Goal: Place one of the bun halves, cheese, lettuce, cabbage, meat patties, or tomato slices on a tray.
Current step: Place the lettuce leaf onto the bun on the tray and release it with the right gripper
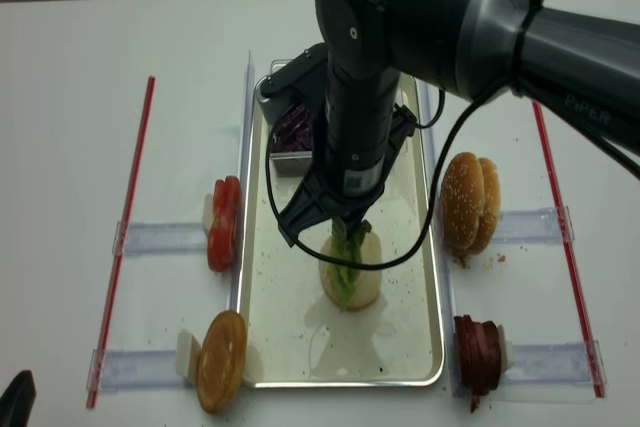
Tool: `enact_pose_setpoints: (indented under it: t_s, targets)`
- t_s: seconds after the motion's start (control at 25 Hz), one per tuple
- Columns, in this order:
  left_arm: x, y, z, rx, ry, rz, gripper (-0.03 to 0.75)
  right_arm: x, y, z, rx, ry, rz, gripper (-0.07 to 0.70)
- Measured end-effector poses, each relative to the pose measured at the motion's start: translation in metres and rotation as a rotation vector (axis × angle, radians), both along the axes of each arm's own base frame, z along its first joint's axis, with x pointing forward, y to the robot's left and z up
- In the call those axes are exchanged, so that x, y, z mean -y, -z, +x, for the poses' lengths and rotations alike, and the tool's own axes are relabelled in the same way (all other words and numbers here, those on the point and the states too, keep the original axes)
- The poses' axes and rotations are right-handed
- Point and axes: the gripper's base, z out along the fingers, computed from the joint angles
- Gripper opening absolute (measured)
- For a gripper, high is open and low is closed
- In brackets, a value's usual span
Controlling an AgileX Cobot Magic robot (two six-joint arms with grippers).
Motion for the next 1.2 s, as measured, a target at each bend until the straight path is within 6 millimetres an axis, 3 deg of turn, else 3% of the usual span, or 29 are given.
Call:
enact_pose_setpoints:
  t_s: [0.36, 0.84, 1.2]
  targets:
    - [0.0, 0.0, 0.0, 0.0, 0.0, 0.0, 0.491, 0.0, 0.002, 0.0, 0.002, -0.001, -0.001, 0.052]
    - [0.0, 0.0, 0.0, 0.0, 0.0, 0.0, 0.491, -0.009, 0.044, 0.011, -0.039, -0.018, -0.063, 0.052]
    - [0.0, 0.0, 0.0, 0.0, 0.0, 0.0, 0.491, -0.007, 0.047, 0.014, -0.018, -0.031, -0.09, 0.052]
